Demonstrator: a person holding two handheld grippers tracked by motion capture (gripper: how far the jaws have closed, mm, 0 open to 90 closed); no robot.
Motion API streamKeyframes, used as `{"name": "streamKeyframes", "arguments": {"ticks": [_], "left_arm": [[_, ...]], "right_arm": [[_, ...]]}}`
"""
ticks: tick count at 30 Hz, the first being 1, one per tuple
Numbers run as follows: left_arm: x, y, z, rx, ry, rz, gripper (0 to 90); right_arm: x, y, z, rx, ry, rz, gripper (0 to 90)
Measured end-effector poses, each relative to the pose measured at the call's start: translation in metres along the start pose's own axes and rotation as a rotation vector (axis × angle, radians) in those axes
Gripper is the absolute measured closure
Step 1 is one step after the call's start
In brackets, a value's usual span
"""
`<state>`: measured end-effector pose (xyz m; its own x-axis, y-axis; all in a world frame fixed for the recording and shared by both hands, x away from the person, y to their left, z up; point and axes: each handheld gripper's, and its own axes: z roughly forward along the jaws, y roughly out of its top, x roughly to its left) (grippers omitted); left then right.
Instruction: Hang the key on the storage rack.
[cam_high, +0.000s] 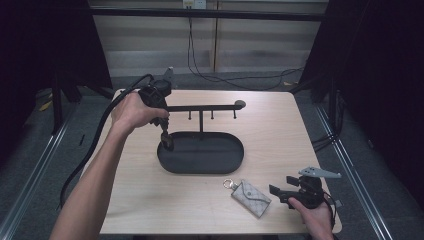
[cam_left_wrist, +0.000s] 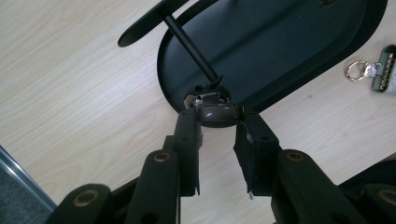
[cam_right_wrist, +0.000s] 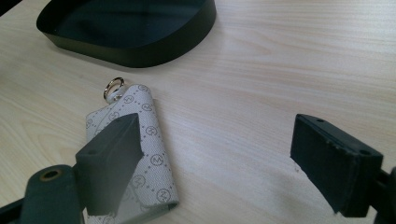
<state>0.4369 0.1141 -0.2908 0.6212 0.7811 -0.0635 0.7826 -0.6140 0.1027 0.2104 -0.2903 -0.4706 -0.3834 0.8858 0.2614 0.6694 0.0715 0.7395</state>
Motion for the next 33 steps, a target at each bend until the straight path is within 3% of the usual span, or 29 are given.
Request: {"name": "streamKeyframes", "arguments": {"ticks": [7,18,23,26,27,30,33], "left_arm": [[0.003,0.007,0.003,0.017,0.017,-0.026,70.6],[0.001,0.015,0.010,0.005,-0.001,-0.031,70.3],[0.001,0.017,0.014,-0.009,0.031,-0.041,70.2],[0.002,0.017,0.014,-0.016,0.029,-0.051,70.0],[0.001,0.018,0.013,-0.030,0.029,-0.052,64.0],[-0.001,0.018,0.012,-0.053,0.036,-0.058,56.7],[-0.002,0.016,0.012,-0.051,0.045,-0.060,45.1]], "right_arm": [[0.000,0.000,0.000,0.004,-0.003,-0.002,16.3],[0.000,0.000,0.000,0.005,-0.004,-0.005,16.7],[0.000,0.000,0.000,0.009,-0.003,-0.009,17.1],[0.001,0.000,0.001,0.012,-0.003,-0.012,17.2],[0.001,0.000,0.001,0.012,-0.002,-0.013,17.3],[0.001,0.000,0.001,0.016,-0.004,-0.013,17.9],[0.002,0.000,0.002,0.019,-0.006,-0.022,18.0]]}}
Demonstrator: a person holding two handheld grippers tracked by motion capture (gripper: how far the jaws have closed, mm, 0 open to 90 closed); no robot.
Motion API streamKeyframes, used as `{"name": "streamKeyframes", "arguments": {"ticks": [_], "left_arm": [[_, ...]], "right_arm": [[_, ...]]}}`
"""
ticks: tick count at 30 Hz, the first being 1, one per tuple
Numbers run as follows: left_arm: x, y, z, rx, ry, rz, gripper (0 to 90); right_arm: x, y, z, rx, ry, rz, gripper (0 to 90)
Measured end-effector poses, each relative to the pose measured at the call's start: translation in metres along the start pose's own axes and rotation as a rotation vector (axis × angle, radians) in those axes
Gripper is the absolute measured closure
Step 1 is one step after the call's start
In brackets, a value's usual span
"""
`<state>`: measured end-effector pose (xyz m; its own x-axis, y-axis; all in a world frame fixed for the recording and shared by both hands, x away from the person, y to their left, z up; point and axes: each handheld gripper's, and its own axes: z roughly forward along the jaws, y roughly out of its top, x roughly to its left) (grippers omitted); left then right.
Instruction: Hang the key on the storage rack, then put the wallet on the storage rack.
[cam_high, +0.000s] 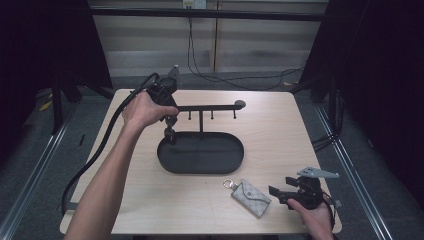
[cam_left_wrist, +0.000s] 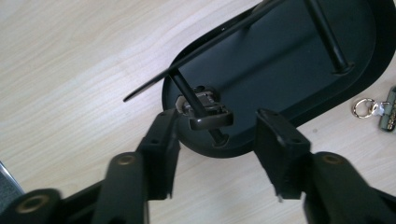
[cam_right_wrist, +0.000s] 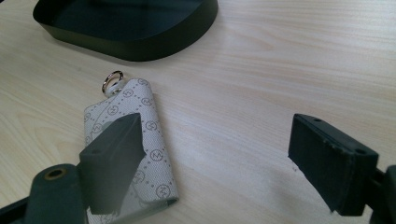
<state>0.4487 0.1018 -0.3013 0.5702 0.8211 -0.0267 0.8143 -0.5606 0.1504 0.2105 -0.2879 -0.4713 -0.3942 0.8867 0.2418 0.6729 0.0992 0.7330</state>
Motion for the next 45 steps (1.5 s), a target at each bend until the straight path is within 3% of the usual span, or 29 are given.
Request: {"name": "streamKeyframes", "arguments": {"ticks": [4,6,9,12,13,19,23,26,27,30,37,41,45], "left_arm": [[0.003,-0.003,-0.003,-0.028,-0.010,-0.010,36.4],[0.008,-0.008,-0.006,-0.069,-0.048,-0.003,32.7],[0.012,-0.013,-0.006,-0.095,-0.044,0.004,27.6],[0.020,-0.023,-0.002,-0.128,-0.084,0.008,20.9],[0.025,-0.030,0.001,-0.150,-0.111,0.029,18.8],[0.034,-0.049,0.006,-0.217,-0.139,0.030,18.2],[0.038,-0.063,0.008,-0.241,-0.112,0.025,18.7],[0.042,-0.075,0.007,-0.290,-0.129,0.027,19.1],[0.046,-0.084,0.007,-0.332,-0.138,0.023,19.1],[0.055,-0.097,0.012,-0.371,-0.173,0.024,19.1],[0.066,-0.119,0.020,-0.402,-0.183,-0.004,21.3],[0.070,-0.139,0.025,-0.454,-0.187,-0.032,22.1],[0.075,-0.152,0.030,-0.447,-0.175,-0.050,20.9]], "right_arm": [[0.000,0.001,0.000,-0.001,0.001,0.005,18.0],[-0.001,0.001,0.000,-0.001,0.001,0.011,18.0],[-0.002,0.001,0.000,-0.006,0.002,0.015,18.0],[-0.001,0.000,-0.001,-0.012,0.001,0.017,18.0],[-0.002,0.000,-0.001,-0.011,0.001,0.016,18.0],[-0.001,0.001,0.000,-0.008,-0.002,0.012,18.0],[-0.001,0.000,-0.001,-0.011,-0.004,0.009,18.0],[-0.001,0.000,-0.001,-0.012,-0.005,0.013,18.0],[-0.001,0.000,-0.001,-0.011,-0.006,0.012,18.0],[-0.001,0.000,-0.001,-0.008,-0.005,0.012,18.0],[-0.002,0.001,0.000,-0.008,-0.008,0.017,18.0],[-0.001,0.001,0.001,-0.005,-0.008,0.018,18.0],[-0.001,0.002,0.002,-0.001,-0.010,0.017,18.0]]}}
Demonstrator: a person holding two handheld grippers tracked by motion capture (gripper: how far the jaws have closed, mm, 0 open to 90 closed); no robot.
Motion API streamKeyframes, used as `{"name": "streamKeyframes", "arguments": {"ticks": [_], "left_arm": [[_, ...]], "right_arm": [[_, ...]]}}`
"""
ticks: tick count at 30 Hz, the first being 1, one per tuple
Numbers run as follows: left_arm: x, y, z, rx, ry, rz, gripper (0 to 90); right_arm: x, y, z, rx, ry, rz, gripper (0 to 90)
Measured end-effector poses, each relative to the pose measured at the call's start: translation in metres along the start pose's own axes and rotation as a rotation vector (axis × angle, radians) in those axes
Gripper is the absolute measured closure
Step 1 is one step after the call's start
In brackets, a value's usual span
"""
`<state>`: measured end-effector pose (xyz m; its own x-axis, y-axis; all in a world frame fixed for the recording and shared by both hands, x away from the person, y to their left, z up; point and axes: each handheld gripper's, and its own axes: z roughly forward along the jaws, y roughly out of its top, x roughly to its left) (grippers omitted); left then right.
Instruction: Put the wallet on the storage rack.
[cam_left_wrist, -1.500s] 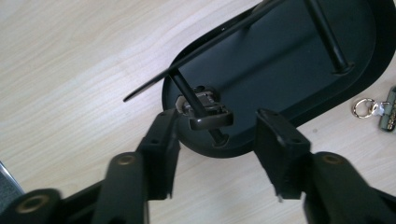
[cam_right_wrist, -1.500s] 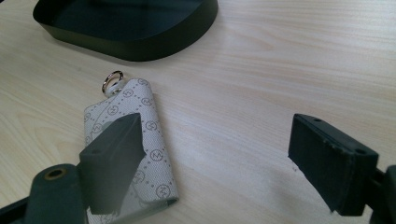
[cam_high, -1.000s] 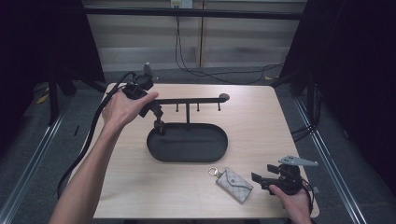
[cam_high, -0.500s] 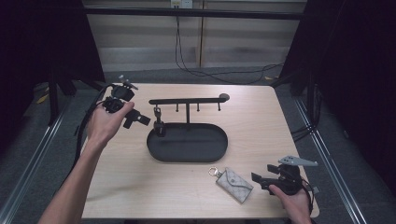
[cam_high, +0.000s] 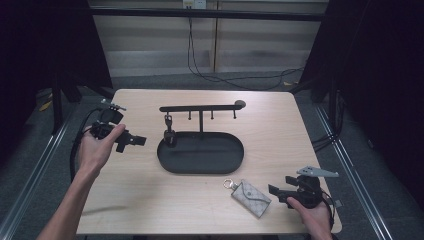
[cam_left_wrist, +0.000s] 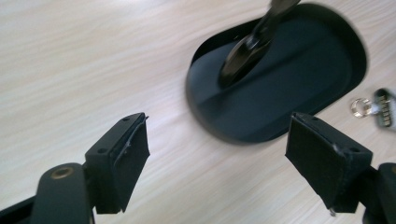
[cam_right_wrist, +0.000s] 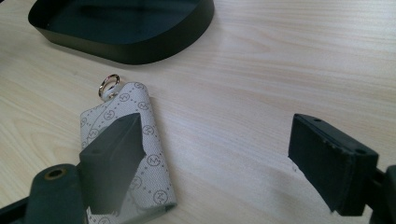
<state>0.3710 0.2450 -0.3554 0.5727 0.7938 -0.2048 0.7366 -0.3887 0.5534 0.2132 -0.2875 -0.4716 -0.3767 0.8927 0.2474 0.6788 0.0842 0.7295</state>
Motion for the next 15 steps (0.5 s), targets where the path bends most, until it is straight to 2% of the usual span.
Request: {"name": "streamKeyframes", "arguments": {"ticks": [1,2,4,5,6,7,9,10,11,12,14,15], "left_arm": [[0.000,0.000,0.000,0.000,0.000,0.000,20.5],[0.001,-0.007,-0.001,-0.011,-0.012,0.000,19.6],[0.001,-0.010,-0.001,-0.016,-0.006,0.003,18.2],[0.000,-0.016,-0.002,-0.036,-0.002,0.003,18.6],[-0.001,-0.019,-0.003,-0.048,-0.015,0.002,18.9],[-0.001,-0.019,-0.003,-0.048,-0.015,0.002,19.1],[-0.004,-0.025,-0.003,-0.057,-0.019,0.018,19.7],[-0.004,-0.027,-0.003,-0.065,-0.030,0.028,19.9],[-0.006,-0.032,-0.002,-0.082,-0.066,0.033,19.8],[-0.006,-0.032,-0.002,-0.082,-0.066,0.033,19.8],[-0.008,-0.038,0.001,-0.098,-0.095,0.041,19.8],[-0.009,-0.040,0.002,-0.090,-0.106,0.053,19.7]], "right_arm": [[0.000,0.000,0.000,0.000,0.000,0.000,18.0],[0.000,0.001,0.001,0.002,0.000,0.003,18.0],[0.000,0.001,0.002,0.008,0.003,-0.002,18.0],[0.000,0.001,0.002,0.010,0.002,-0.002,18.0],[0.000,0.001,0.002,0.007,0.005,-0.006,18.0],[0.000,0.001,0.002,0.007,0.005,-0.006,18.0],[0.001,0.000,0.001,0.006,0.005,-0.006,18.0],[0.001,0.000,0.000,0.003,0.005,-0.003,18.0],[0.001,0.000,-0.001,0.002,0.005,-0.005,18.0],[0.000,0.000,-0.001,0.002,0.007,-0.010,17.9],[0.001,0.000,-0.001,0.002,0.007,-0.012,18.0],[0.001,0.000,0.000,0.004,0.006,-0.009,18.0]]}}
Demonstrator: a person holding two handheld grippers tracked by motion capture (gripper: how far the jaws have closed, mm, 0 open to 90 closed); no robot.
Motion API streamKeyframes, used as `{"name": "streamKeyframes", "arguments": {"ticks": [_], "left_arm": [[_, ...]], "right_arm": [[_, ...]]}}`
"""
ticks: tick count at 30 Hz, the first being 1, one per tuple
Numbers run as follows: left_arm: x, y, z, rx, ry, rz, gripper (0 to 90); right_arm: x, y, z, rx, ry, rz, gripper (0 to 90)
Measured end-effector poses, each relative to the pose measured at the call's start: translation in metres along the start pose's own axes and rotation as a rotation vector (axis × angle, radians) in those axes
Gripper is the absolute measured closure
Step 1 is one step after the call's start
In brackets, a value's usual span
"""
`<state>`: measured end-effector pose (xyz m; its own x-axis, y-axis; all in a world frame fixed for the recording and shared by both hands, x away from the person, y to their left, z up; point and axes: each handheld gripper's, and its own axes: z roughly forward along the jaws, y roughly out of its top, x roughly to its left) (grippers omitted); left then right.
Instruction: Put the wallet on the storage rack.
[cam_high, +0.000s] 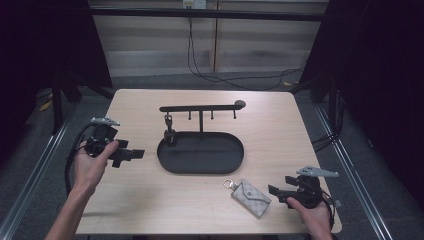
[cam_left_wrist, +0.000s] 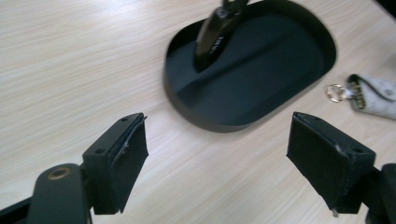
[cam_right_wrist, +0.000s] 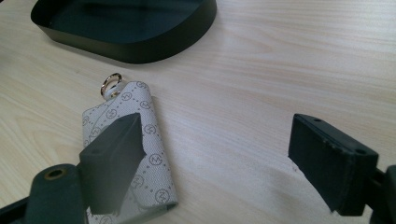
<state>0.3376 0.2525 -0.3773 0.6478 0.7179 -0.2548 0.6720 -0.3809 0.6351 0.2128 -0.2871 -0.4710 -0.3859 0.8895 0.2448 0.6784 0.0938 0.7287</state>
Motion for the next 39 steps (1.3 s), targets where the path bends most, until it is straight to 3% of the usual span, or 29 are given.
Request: {"name": "streamKeyframes", "arguments": {"ticks": [2,5,10,15,19,23,28,30,31,34,38,39], "left_arm": [[-0.003,-0.005,0.002,-0.019,-0.003,0.003,19.8],[-0.009,-0.018,0.003,-0.053,0.026,0.018,19.8],[-0.012,-0.038,0.004,-0.079,0.001,-0.004,19.8],[-0.017,-0.060,0.005,-0.058,0.016,-0.002,19.5],[-0.019,-0.068,0.009,-0.042,-0.010,0.013,19.5],[-0.025,-0.078,0.014,-0.035,-0.028,0.039,19.5],[-0.027,-0.090,0.017,-0.067,-0.011,0.028,19.5],[-0.028,-0.097,0.017,-0.071,-0.003,0.018,19.5],[-0.028,-0.101,0.018,-0.075,-0.006,0.010,19.5],[-0.028,-0.109,0.019,-0.081,-0.008,0.012,19.4],[-0.028,-0.115,0.019,-0.099,0.014,-0.004,19.4],[-0.028,-0.115,0.018,-0.102,0.028,0.008,19.4]], "right_arm": [[0.000,0.000,0.000,-0.003,0.001,0.002,18.0],[0.000,0.000,-0.001,-0.010,0.002,0.002,18.1],[0.000,0.000,-0.001,-0.011,0.010,0.006,18.1],[0.003,0.003,0.000,0.007,0.017,-0.013,19.8],[0.005,0.005,0.000,0.012,0.025,0.002,21.9],[0.011,0.009,0.000,0.014,0.032,-0.027,23.9],[0.016,0.014,-0.001,0.017,0.048,-0.042,24.7],[0.019,0.018,0.001,0.042,0.065,-0.053,26.2],[0.023,0.021,0.003,0.063,0.060,-0.083,26.7],[0.026,0.023,0.007,0.087,0.066,-0.094,26.7],[0.033,0.027,0.015,0.129,0.083,-0.104,26.9],[0.035,0.028,0.015,0.131,0.089,-0.106,26.9]]}}
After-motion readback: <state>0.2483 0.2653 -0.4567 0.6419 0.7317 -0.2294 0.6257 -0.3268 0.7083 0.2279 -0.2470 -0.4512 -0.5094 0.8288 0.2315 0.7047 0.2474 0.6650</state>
